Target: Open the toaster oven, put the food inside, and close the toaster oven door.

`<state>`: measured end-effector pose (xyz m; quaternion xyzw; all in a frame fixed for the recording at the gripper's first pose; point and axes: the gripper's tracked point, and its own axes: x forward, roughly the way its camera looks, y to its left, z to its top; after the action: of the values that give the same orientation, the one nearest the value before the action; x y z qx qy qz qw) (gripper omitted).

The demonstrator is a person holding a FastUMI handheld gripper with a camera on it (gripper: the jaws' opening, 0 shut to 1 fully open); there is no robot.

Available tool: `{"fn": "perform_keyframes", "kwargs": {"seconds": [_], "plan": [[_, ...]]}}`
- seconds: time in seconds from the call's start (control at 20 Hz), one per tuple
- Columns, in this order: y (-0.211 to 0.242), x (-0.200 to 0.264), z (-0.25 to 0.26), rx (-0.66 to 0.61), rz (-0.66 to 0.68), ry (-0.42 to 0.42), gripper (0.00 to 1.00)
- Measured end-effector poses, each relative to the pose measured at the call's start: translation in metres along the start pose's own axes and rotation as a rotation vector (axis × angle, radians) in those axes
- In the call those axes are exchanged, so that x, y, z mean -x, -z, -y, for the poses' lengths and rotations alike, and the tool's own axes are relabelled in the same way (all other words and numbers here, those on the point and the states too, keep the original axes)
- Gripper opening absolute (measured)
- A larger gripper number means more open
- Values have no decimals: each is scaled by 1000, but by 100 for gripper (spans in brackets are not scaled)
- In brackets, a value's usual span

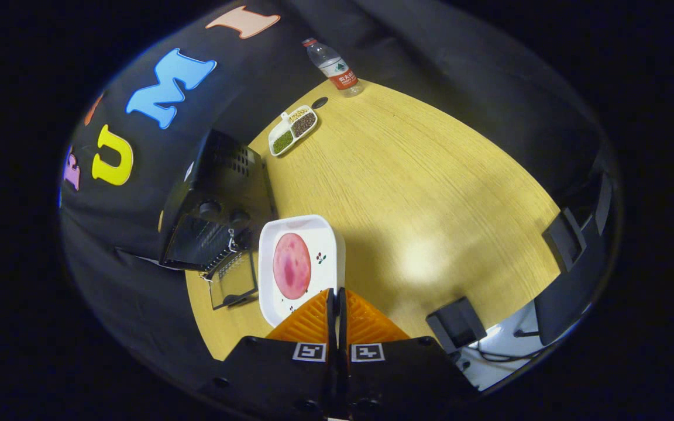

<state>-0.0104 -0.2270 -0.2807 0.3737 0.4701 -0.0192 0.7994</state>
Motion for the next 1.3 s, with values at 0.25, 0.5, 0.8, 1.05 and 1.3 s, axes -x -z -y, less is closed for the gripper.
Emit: {"fn": "perform_keyframes", "kwargs": {"seconds": [0.25,0.5,0.8,1.05,1.3], "plan": [[49,19,-43,-122,42,-96,2],[81,25,-87,-126,51,-132,2],[95,12,-144,-84,27,-173,2],[102,-22,-182,-41,-20,-175,2],[99,-58,-213,-37,-52,-189,2]]}}
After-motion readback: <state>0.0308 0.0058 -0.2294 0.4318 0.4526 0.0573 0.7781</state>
